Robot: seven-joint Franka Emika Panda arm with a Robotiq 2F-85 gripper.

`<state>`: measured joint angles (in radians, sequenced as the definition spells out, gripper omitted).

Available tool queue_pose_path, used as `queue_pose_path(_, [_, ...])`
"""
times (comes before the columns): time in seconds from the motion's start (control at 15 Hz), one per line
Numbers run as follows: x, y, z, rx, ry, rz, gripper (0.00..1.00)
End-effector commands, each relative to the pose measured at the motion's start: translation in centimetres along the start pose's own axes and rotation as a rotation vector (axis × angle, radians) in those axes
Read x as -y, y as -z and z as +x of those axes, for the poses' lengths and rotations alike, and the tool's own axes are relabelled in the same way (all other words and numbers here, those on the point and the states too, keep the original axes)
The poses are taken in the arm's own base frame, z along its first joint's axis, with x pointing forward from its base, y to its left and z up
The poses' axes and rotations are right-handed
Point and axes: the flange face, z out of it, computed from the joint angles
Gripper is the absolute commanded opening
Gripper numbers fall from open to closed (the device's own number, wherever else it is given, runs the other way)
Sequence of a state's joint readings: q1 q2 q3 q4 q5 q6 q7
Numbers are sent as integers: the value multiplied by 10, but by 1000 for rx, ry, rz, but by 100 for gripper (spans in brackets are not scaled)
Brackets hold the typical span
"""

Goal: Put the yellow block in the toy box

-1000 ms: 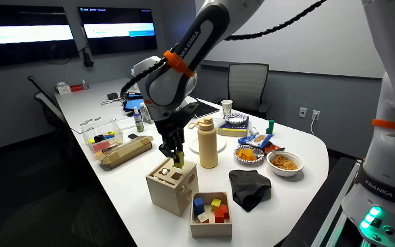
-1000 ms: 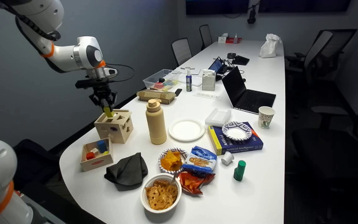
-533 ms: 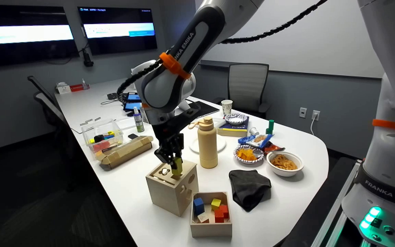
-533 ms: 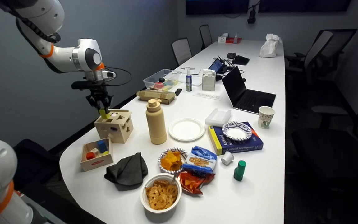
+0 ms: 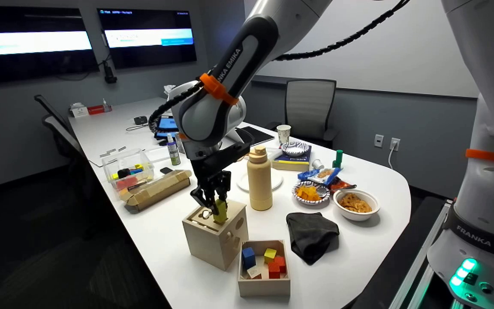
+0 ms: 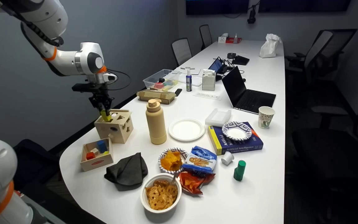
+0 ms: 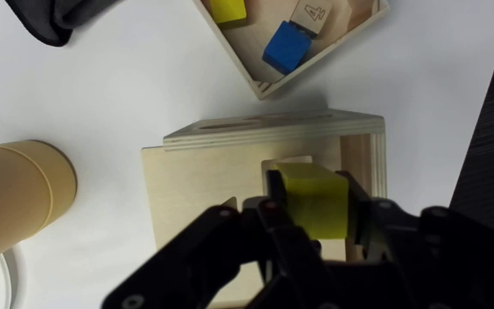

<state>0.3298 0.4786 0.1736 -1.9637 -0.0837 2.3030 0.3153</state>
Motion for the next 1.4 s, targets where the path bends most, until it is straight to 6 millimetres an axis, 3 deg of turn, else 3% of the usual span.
queue_pose_path(0.0, [1,-2,8,-14,-66,3,9])
queue_pose_path(1.33, [3,-13,16,17,-84,1,9])
